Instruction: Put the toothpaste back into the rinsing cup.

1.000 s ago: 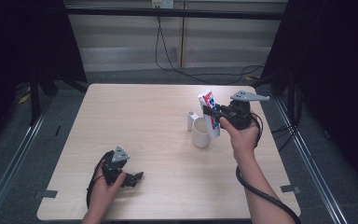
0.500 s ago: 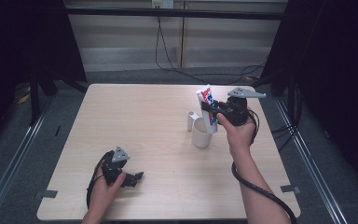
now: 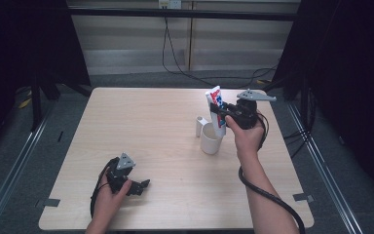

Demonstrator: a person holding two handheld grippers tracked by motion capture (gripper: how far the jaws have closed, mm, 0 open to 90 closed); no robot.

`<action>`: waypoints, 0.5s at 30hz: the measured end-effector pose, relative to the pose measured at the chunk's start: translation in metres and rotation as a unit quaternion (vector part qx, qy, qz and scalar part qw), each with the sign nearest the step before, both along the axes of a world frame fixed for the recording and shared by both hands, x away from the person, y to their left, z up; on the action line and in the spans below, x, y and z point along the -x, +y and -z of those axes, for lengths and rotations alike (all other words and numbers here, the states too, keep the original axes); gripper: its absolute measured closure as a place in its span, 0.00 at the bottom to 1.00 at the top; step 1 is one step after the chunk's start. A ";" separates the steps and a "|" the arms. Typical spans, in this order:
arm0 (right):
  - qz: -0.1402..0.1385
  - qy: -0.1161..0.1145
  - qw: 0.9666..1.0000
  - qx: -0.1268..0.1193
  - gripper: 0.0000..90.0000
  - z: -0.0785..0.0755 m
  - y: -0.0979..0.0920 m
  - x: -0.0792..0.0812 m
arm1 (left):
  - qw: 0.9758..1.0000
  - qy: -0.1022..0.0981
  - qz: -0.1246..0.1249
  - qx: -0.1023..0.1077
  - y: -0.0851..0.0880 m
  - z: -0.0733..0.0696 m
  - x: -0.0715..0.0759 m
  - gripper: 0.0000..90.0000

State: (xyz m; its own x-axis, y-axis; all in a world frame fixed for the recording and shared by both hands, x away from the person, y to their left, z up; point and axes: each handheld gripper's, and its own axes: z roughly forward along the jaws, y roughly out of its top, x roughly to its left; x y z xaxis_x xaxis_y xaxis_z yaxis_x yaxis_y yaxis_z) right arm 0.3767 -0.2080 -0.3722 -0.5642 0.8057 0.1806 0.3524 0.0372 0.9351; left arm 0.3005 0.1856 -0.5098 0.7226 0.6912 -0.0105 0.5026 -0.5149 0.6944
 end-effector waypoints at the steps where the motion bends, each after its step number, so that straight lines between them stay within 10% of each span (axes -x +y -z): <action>1: 0.000 0.000 1.000 -0.001 0.75 0.000 0.000 -0.001 | 1.000 0.000 0.000 0.000 0.000 0.000 0.000 0.00; 15: 0.004 0.000 1.000 -0.005 0.75 0.003 0.003 -0.010 | 1.000 0.001 -0.003 0.004 0.000 0.000 0.000 0.00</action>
